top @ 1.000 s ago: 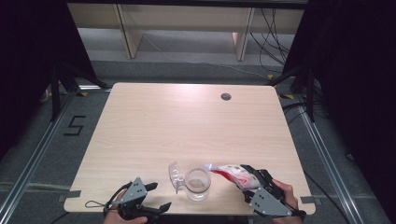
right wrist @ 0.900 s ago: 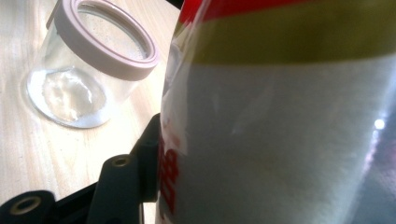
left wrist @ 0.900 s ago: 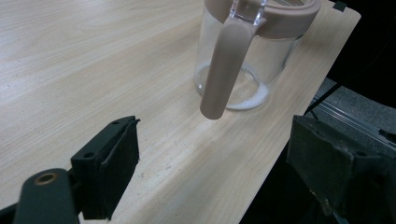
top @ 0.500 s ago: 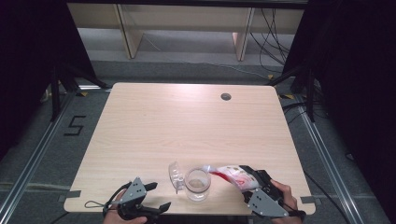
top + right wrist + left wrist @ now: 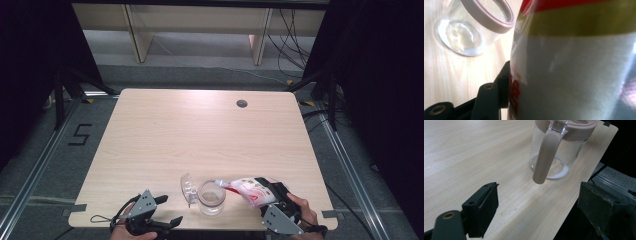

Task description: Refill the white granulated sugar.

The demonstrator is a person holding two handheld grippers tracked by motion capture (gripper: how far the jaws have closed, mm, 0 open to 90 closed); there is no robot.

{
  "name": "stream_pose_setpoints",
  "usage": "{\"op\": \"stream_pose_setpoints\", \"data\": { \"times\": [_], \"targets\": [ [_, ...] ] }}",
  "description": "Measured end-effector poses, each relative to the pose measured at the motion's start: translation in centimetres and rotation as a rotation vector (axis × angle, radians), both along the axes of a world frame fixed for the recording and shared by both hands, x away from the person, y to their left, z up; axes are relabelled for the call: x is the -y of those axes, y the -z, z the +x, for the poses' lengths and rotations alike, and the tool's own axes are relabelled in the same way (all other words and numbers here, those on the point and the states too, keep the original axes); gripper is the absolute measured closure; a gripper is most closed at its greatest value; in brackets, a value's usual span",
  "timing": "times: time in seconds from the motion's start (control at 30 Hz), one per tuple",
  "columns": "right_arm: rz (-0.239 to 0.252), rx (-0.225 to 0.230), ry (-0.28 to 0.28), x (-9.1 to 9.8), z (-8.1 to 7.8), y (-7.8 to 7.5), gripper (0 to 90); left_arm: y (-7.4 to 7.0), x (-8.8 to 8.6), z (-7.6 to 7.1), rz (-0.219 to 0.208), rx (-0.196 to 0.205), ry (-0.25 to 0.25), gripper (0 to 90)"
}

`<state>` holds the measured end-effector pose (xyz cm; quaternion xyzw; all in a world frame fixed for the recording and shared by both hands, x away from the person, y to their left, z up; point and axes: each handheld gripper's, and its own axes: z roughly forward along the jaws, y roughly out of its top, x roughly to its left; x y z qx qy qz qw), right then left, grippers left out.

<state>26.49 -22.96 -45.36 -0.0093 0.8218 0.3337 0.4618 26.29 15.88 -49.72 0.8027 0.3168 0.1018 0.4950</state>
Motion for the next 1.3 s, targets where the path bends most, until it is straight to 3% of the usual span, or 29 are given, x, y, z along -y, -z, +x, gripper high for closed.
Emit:
{"op": "stream_pose_setpoints", "data": {
  "times": [0.07, 0.2, 0.23, 0.3, 0.4, 0.5, 0.57, 0.67, 0.77, 0.8, 0.93, 1.0, 1.07, 1.1, 1.13, 1.2, 1.27, 1.3],
  "targets": [
    [0.0, 0.002, 0.006, 0.0, 0.0, 0.0, 47.6, 0.0, 0.0, 0.0, 0.006, -0.001, -0.004, 16.4],
    [-0.078, 0.057, -0.022, -0.3, 0.4, -0.2, 47.7, 0.1, 0.0, -0.2, -0.008, -0.016, -0.014, 16.4],
    [-0.06, 0.036, -0.003, -0.4, 0.3, 0.0, 47.7, 0.1, 0.0, -0.2, -0.007, -0.015, -0.013, 16.4],
    [-0.106, 0.077, -0.033, -0.6, 0.7, -0.1, 47.7, 0.1, 0.0, -0.2, -0.008, -0.014, -0.014, 16.4],
    [-0.134, 0.096, -0.041, -0.7, 1.0, -0.1, 47.7, 0.1, -0.1, -0.1, 0.003, 0.0, 0.0, 16.4],
    [-0.18, 0.116, -0.054, -0.9, 1.4, -0.2, 47.7, 0.2, 0.1, -0.1, -0.014, -0.015, -0.017, 16.4],
    [-0.183, 0.122, -0.054, -0.8, 1.5, -0.2, 47.8, 0.2, 0.0, -0.1, -0.004, 0.003, -0.004, 16.4],
    [-0.199, 0.131, -0.052, -0.9, 1.7, -0.2, 47.8, 0.2, 0.0, -0.1, -0.006, 0.0, -0.005, 16.4],
    [-0.238, 0.165, -0.081, -1.1, 1.9, -0.6, 47.8, 0.1, -0.1, -0.1, 0.007, 0.002, -0.005, 16.4],
    [-0.207, 0.138, -0.059, -1.1, 1.7, -0.2, 47.8, 0.2, 0.0, -0.1, -0.002, 0.005, -0.001, 16.4],
    [-0.249, 0.15, -0.072, -1.5, 1.8, -0.2, 47.9, 0.2, 0.0, -0.1, -0.007, 0.003, -0.004, 16.4],
    [-0.279, 0.176, -0.109, -1.6, 2.0, -0.5, 47.9, 0.1, -0.1, -0.1, 0.012, 0.003, -0.004, 16.4],
    [-0.293, 0.179, -0.079, -1.7, 1.8, -0.5, 47.9, 0.2, 0.0, -0.1, -0.004, -0.003, -0.007, 16.4],
    [-0.336, 0.207, -0.077, -1.7, 1.8, -0.6, 48.0, 0.1, 0.0, -0.2, 0.01, -0.011, -0.019, 16.4],
    [-0.323, 0.191, -0.059, -1.7, 1.8, -0.4, 48.0, 0.1, -0.1, -0.1, 0.023, -0.008, -0.014, 16.4],
    [-0.334, 0.205, -0.075, -1.7, 2.0, -0.7, 48.1, 0.1, 0.0, -0.2, 0.004, -0.01, -0.011, 16.4],
    [-0.317, 0.185, -0.058, -1.7, 1.8, -0.5, 48.1, 0.1, 0.0, -0.2, 0.006, -0.007, -0.009, 16.4],
    [-0.343, 0.202, -0.068, -1.9, 1.8, -0.6, 48.1, 0.2, -0.1, -0.1, 0.016, -0.011, -0.012, 16.4]
  ]
}}
